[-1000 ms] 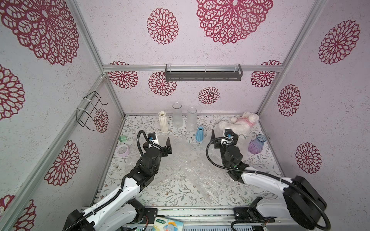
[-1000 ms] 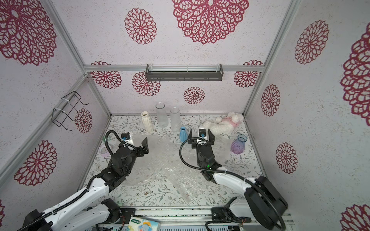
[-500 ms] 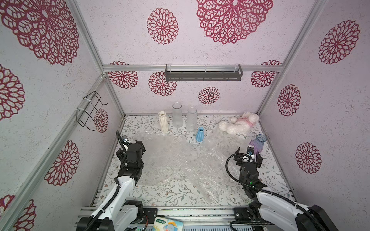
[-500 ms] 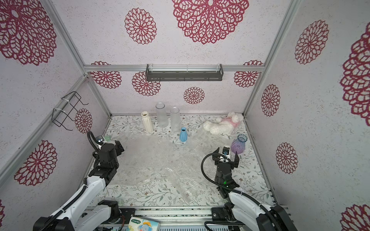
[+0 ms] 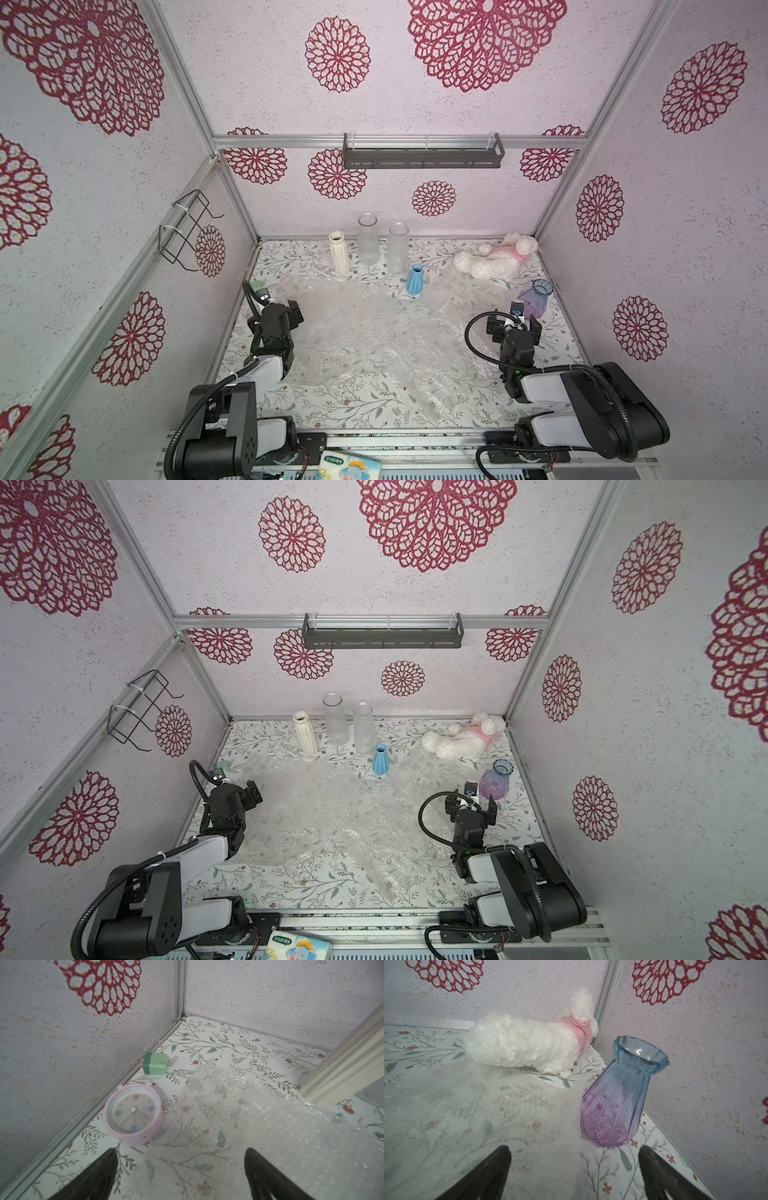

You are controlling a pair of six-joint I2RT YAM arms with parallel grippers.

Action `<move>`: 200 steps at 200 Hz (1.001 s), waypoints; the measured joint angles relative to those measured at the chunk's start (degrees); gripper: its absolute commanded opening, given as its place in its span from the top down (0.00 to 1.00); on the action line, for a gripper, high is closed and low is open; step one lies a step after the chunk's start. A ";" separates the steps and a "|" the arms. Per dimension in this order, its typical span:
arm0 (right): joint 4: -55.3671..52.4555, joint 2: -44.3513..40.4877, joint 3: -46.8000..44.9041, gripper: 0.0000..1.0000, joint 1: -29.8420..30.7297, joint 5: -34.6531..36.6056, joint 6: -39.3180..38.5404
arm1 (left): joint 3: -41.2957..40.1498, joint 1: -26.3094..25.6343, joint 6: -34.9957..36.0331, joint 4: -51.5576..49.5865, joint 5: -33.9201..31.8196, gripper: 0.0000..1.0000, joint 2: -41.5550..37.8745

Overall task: Unwrap the vase from the bubble wrap
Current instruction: Reset both arms

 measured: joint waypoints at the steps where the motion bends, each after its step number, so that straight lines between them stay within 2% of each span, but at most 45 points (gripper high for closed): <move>1: 0.17 0.17 0.07 0.02 -0.13 -0.17 0.02 | 0.11 0.00 0.04 0.02 0.04 0.03 0.13; 38: 7.32 8.07 0.24 0.02 -6.14 -5.99 0.94 | 2.01 -0.02 1.99 3.28 1.66 0.03 1.88; 60: 8.39 8.96 0.15 0.02 -7.32 -8.13 1.46 | 1.14 0.20 4.09 7.02 2.05 0.03 2.21; 95: 7.19 8.94 1.97 0.04 -7.65 -9.16 2.19 | 0.52 0.31 6.49 16.35 3.06 0.03 9.55; 103: 6.14 8.94 2.91 0.01 -7.76 -9.07 2.54 | 0.33 0.33 6.91 18.25 2.84 0.03 11.85; 200: 2.86 8.94 4.63 0.01 -8.09 -8.68 3.93 | 1.38 2.43 6.64 17.86 4.31 0.03 13.49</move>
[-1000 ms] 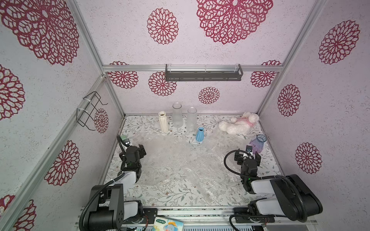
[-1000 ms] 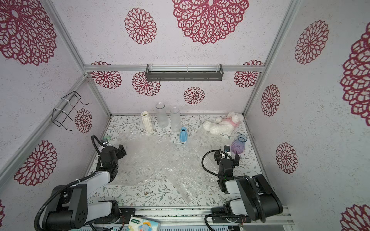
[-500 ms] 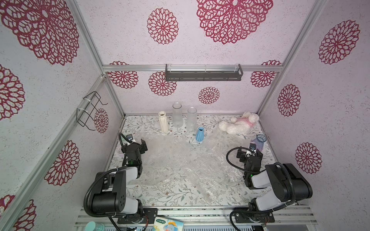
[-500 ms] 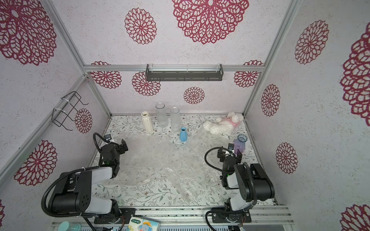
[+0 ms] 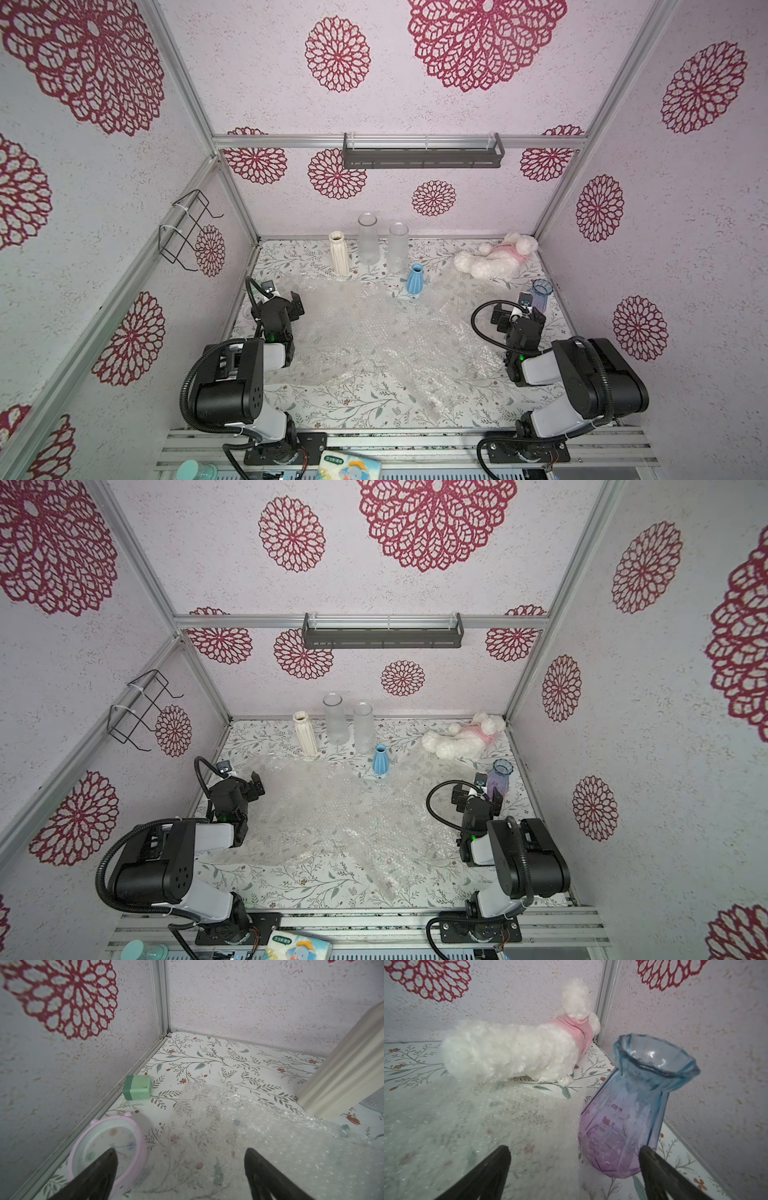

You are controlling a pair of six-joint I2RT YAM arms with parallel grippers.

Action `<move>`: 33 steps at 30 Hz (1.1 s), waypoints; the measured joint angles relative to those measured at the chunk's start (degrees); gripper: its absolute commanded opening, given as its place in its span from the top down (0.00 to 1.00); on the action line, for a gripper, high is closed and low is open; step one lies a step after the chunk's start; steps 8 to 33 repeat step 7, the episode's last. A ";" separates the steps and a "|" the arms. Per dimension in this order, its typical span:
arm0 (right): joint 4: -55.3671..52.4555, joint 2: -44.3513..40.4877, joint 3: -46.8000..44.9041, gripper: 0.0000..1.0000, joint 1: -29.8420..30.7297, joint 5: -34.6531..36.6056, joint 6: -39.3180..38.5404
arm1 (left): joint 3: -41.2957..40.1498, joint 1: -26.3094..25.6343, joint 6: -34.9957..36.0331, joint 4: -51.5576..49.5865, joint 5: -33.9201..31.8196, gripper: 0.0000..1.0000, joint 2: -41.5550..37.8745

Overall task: Unwrap the vase from the bubble wrap
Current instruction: Reset both arms

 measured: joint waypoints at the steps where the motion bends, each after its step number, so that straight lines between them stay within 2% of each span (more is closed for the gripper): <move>1: -0.15 0.00 0.00 0.01 0.00 0.00 0.07 | 0.00 0.00 0.00 0.00 0.04 0.03 0.00; 33: -1.05 0.00 0.11 0.01 -0.26 -0.04 0.46 | 0.00 0.00 0.00 0.04 0.13 0.03 0.00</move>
